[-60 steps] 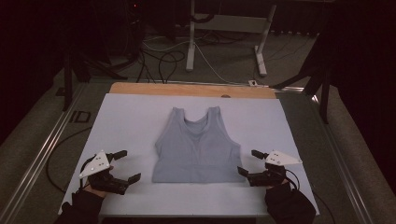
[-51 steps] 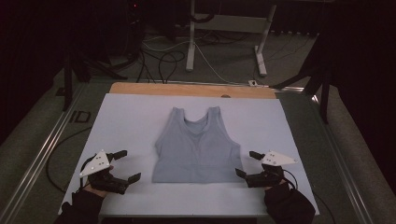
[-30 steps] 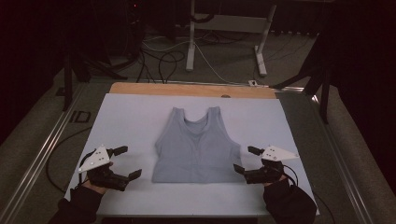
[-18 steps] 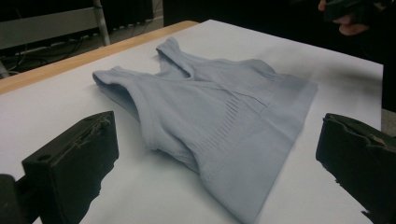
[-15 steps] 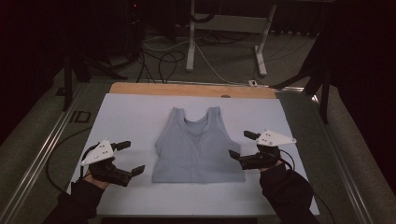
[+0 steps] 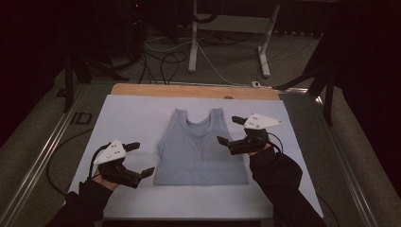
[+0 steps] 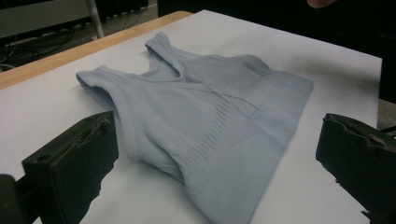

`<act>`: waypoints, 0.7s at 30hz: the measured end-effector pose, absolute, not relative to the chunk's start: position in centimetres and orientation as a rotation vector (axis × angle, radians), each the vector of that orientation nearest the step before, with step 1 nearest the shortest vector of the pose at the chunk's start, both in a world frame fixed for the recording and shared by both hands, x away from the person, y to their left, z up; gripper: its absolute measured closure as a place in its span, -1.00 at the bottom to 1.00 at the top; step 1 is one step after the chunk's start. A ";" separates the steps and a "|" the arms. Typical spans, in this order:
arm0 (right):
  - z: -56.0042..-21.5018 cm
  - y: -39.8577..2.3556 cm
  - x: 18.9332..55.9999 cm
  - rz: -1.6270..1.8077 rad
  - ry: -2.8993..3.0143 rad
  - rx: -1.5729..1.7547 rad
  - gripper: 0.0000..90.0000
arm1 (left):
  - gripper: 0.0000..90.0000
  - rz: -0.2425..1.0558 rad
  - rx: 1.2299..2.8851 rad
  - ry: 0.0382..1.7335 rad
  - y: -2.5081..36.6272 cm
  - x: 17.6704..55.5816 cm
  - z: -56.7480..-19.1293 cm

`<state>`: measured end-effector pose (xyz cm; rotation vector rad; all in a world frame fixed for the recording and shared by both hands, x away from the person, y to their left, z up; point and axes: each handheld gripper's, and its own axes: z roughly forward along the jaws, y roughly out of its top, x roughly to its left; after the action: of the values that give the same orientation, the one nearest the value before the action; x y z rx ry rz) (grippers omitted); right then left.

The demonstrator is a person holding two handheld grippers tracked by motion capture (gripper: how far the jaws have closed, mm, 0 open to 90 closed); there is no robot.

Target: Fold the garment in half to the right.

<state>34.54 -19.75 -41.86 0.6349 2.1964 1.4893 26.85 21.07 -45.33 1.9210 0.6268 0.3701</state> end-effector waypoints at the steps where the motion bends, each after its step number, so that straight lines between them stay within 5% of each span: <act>1: -41.8 -19.4 34.8 1.493 2.203 0.630 -0.80 | -1.00 0.372 1.920 0.628 20.9 26.8 -45.3; 21: -42.9 -12.7 39.2 1.527 2.297 0.563 -0.80 | -1.00 0.323 2.001 0.711 19.0 27.3 -46.5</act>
<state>39.20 -12.69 -42.90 0.5629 2.2968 1.5266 27.27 19.05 -46.50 2.0009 0.7108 0.3232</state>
